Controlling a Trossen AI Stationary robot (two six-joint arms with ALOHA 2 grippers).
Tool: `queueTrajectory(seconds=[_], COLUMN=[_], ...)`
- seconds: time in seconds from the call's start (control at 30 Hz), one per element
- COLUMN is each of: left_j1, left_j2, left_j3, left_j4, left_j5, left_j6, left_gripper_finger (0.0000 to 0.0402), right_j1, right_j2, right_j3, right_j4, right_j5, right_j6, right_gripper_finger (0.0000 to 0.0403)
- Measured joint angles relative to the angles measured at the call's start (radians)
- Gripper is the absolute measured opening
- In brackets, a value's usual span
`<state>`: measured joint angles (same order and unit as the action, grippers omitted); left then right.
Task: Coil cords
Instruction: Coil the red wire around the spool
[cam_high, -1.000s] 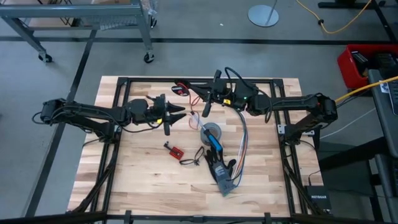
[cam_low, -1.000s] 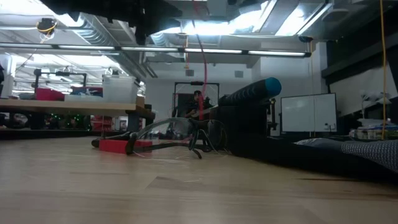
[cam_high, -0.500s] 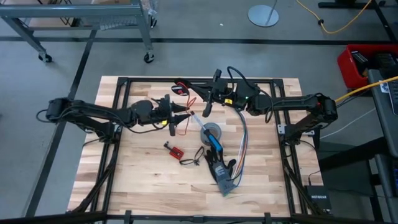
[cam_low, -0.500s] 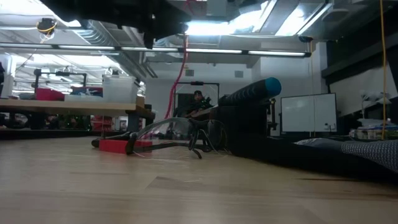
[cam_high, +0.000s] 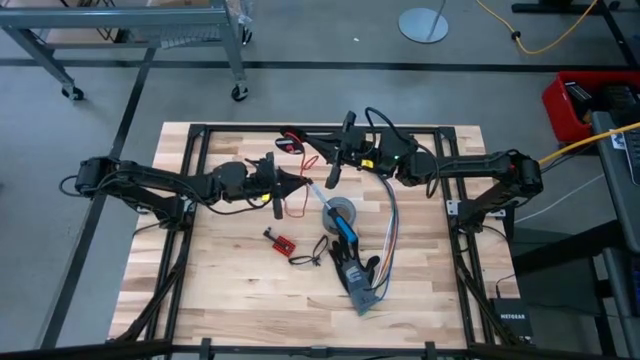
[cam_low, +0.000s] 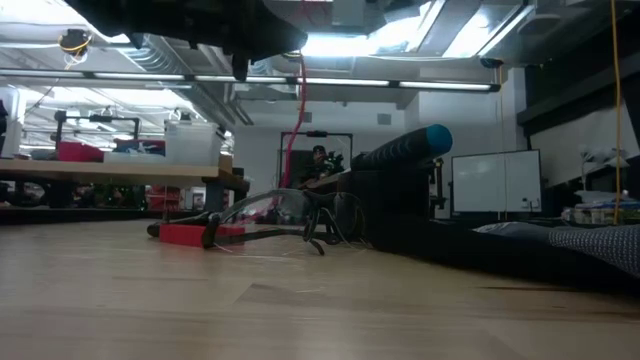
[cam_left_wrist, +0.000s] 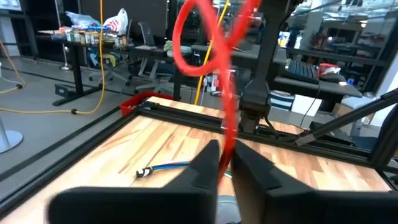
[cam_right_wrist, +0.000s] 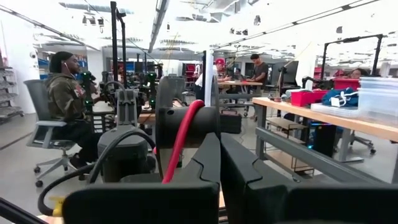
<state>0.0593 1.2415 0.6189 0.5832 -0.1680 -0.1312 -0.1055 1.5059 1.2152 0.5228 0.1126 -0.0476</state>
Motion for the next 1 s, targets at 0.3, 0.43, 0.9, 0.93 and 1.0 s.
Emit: queueTrajectory(seconds=[0.3,0.43,0.9,0.93,1.0], left_j1=[0.000,0.000,0.000,0.000,0.000], left_j2=[-0.001,-0.001,-0.005,-0.007,-0.011], left_j3=[0.000,0.000,0.000,0.000,0.000], left_j4=[-0.156,-0.225,-0.411,-0.420,-0.439], left_j5=[0.000,-0.002,-0.154,-0.176,-0.212], left_j6=[-0.121,-0.162,-0.257,-0.260,-0.261], left_gripper_finger=[0.0004,0.0003,0.0001,0.0001,0.0001], right_j1=[0.000,0.000,0.000,0.000,0.000], right_j2=[-0.074,-0.132,-0.305,-0.312,-0.327], right_j3=[-0.002,-0.002,-0.002,-0.002,-0.001], right_j4=[-0.065,-0.153,-0.456,-0.465,-0.491], right_j5=[0.032,0.060,0.063,0.063,0.063], right_j6=[-0.066,-0.092,-0.084,-0.081,-0.080], right_gripper_finger=[0.0000,0.0000,0.0000,0.0000,0.0000])
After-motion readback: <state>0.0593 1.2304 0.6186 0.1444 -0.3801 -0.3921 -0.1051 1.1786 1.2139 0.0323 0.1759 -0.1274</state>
